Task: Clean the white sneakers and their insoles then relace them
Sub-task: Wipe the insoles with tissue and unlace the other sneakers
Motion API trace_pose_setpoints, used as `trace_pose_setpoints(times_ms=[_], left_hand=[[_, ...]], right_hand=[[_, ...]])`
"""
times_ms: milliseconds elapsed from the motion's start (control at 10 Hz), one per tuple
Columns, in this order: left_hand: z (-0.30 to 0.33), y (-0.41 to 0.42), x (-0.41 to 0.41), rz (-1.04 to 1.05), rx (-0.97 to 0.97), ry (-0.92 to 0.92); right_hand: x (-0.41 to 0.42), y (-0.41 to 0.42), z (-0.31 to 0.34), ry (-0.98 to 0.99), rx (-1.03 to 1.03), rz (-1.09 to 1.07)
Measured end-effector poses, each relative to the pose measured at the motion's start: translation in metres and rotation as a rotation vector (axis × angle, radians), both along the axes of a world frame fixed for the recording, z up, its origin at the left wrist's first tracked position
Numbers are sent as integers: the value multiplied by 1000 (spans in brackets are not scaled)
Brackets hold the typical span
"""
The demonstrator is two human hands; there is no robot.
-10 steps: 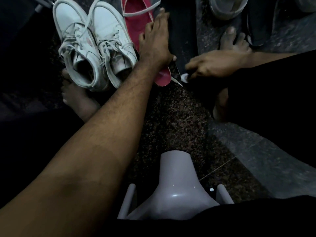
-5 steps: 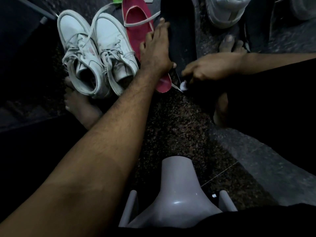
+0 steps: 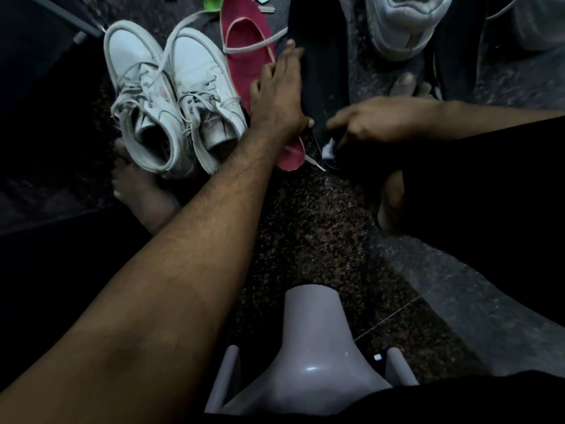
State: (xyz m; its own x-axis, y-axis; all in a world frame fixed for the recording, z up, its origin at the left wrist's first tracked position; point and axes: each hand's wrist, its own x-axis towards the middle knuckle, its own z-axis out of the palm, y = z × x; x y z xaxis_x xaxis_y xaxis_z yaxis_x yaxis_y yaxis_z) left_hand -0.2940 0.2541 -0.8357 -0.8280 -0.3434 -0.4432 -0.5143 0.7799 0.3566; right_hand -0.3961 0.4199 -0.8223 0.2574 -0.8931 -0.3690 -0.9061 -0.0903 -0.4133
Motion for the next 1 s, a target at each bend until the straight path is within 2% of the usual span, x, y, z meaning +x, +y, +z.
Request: trace_pose_setpoints(times_ms=[100,200,400,500,600,700,800,900,1000], left_hand=[[0,-4,-1,8,-3,-9],[1,-2,-1,18,15,-2],[-2,-4,1,0,5,32],[-2,-3,2,4,12,23],[0,-2,1,-9,7,4],[-2,-2,1,-2,6,3],[-6,-5,2,6,6,37],[-5,-4,3,-8,6,27],[-4,-3,4,-14,2,34]], right_hand=[[-14,-11,9,74,-150,-290],[-11,-23,10,189,-149,-413],[-11,-6,-10,163,-120,-99],[-47,-20,-20,195,-70,-252],[-56,-56,-3,342,-63,-429],[-34,-60,-12,234,-88,-464],[3,-43,0,2,-112,-340],[11,-14,8,-54,-49,-179],[-7,-14,16,91,-92,-223]])
